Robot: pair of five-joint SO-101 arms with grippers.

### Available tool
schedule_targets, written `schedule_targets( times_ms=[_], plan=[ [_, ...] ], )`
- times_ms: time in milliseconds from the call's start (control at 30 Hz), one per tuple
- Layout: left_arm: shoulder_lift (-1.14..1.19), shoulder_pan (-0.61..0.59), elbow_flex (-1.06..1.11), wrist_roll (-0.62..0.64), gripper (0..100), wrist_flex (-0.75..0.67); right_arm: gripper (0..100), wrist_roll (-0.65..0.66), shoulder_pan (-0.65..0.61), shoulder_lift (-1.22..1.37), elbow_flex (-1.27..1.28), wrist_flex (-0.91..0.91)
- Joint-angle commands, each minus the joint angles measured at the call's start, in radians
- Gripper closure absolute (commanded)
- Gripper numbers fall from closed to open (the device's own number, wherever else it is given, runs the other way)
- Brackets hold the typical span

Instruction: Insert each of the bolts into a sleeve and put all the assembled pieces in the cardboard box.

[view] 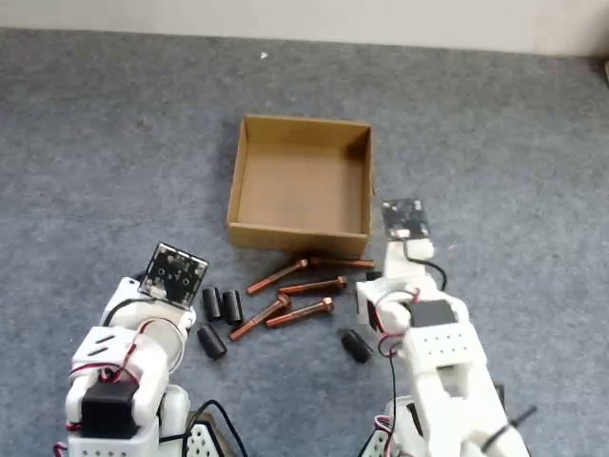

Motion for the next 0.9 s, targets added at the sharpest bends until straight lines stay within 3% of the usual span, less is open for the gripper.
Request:
schedule_targets(
  times_ms=[0,133,267,400,600,867],
  plan=[
    [0.041,0.102,-0.099,-0.087,99,-0.018,99.4,-0.026,0.051,-0.127,0.016,-0.021],
    [0.236,0.213,-0.134,-0.089,98,-0.023,99.4,-0.109,0.119,-0.197,0.03,-0.022],
    [0.481,0.315,-0.219,-0.084,88,-0.026,99.4,-0.157,0.174,-0.222,0.03,-0.022],
    [0.682,0.409,-0.275,-0.003,81,-0.08,99.4,-0.166,0.208,-0.225,0.03,-0.024],
    [0.92,0.527,-0.286,0.048,82,-0.265,99.4,-0.166,0.255,-0.225,0.024,-0.024],
    [1.184,0.553,-0.308,0.051,83,-0.439,99.4,-0.164,0.255,-0.225,0.025,-0.024]
  ],
)
